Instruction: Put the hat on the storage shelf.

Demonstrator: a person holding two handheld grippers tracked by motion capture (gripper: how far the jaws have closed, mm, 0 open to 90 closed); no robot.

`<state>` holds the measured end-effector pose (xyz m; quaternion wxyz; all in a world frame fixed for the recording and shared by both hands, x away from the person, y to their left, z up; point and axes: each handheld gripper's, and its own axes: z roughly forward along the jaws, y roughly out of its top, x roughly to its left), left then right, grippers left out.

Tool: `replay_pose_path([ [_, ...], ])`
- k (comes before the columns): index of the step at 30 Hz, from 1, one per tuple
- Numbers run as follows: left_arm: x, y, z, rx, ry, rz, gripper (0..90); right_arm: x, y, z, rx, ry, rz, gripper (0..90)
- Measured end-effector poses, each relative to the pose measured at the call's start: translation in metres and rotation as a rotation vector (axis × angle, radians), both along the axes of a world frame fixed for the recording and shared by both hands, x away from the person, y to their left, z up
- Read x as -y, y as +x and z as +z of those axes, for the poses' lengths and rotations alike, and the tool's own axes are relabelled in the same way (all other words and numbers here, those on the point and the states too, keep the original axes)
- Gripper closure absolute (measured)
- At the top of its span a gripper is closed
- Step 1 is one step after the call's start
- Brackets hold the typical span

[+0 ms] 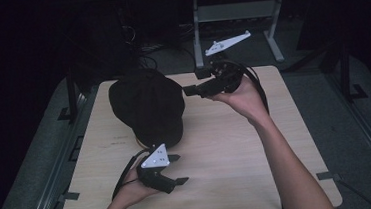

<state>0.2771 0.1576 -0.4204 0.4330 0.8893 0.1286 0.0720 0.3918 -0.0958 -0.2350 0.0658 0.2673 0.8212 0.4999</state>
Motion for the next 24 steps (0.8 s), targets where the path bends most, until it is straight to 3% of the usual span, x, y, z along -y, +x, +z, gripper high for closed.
replay_pose_path([
  [12,0.0,0.0,-0.001,-0.002,0.01,0.005,23.0,0.021,-0.018,-0.009,-0.003,0.009,-0.02,20.2],
  [24,0.0,0.001,-0.002,0.0,0.008,0.013,22.0,0.054,-0.043,-0.035,-0.028,0.011,-0.057,19.9],
])
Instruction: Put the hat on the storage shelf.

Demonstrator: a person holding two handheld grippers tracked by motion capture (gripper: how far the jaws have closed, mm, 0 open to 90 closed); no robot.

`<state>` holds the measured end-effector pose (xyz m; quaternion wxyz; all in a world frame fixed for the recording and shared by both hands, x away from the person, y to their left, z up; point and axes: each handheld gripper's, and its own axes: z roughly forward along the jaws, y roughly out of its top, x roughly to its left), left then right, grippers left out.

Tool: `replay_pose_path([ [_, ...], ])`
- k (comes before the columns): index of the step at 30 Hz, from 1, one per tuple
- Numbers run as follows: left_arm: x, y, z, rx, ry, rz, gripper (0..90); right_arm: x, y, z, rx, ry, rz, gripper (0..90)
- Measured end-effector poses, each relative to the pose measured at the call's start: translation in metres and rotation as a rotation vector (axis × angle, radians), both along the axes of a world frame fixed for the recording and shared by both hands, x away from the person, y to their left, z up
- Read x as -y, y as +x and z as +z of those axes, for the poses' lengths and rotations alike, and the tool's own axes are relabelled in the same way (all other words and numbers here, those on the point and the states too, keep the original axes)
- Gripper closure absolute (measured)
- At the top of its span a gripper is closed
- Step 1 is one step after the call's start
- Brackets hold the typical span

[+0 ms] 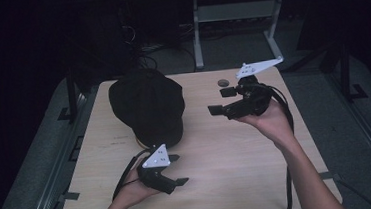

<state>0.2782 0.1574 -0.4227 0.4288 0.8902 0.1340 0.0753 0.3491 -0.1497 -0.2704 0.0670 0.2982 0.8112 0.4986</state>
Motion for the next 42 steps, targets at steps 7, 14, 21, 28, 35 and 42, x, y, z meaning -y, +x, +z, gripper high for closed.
replay_pose_path([
  [7,-0.001,0.001,0.0,0.002,-0.004,0.006,21.8,0.011,-0.01,-0.013,-0.01,0.0,-0.019,19.9],
  [14,-0.004,0.001,0.002,-0.006,-0.023,0.009,20.6,0.022,-0.021,-0.03,-0.029,0.011,-0.024,19.6],
  [21,-0.005,0.001,0.001,-0.009,-0.026,0.015,20.6,0.034,-0.032,-0.047,-0.048,0.016,-0.041,19.7],
  [28,-0.009,0.002,0.001,-0.008,-0.036,0.023,20.6,0.049,-0.053,-0.068,-0.052,-0.004,-0.053,19.6],
  [35,-0.01,0.002,0.001,-0.007,-0.032,0.024,20.6,0.061,-0.071,-0.092,-0.061,-0.026,-0.076,19.1],
  [42,-0.008,0.002,-0.002,-0.014,-0.019,0.02,20.6,0.07,-0.085,-0.112,-0.072,-0.016,-0.086,18.8],
])
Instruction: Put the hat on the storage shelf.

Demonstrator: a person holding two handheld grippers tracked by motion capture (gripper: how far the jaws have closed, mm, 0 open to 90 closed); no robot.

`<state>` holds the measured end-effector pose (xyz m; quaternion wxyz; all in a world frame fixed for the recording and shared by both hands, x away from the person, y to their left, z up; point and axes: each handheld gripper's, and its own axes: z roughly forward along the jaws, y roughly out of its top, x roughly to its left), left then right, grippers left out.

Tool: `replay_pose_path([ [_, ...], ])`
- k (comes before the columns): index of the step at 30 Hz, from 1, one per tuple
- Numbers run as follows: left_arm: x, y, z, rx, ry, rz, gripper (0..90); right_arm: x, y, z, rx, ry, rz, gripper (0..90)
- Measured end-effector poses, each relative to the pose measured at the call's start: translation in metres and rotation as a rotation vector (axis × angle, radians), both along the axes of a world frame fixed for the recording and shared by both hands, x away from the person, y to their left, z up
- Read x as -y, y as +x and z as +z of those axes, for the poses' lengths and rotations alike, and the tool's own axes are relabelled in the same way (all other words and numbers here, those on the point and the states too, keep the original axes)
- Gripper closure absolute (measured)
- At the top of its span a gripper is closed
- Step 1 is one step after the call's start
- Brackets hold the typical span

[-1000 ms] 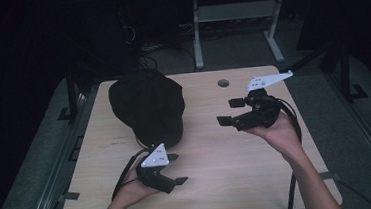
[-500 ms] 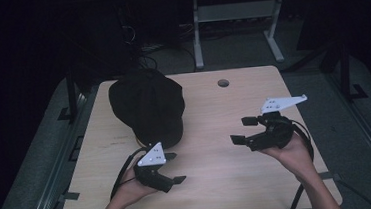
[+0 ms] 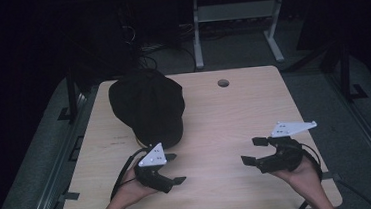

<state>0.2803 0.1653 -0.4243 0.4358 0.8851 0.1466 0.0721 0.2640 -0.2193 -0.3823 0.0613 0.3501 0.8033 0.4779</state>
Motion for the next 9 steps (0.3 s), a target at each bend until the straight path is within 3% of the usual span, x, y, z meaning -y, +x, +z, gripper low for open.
replay_pose_path([
  [5,0.002,0.0,-0.002,-0.007,-0.004,0.002,20.6,0.006,-0.013,-0.017,-0.014,0.024,-0.017,18.8],
  [9,0.003,0.0,-0.003,-0.015,-0.003,-0.014,20.5,0.008,-0.024,-0.033,0.011,0.036,-0.038,18.9],
])
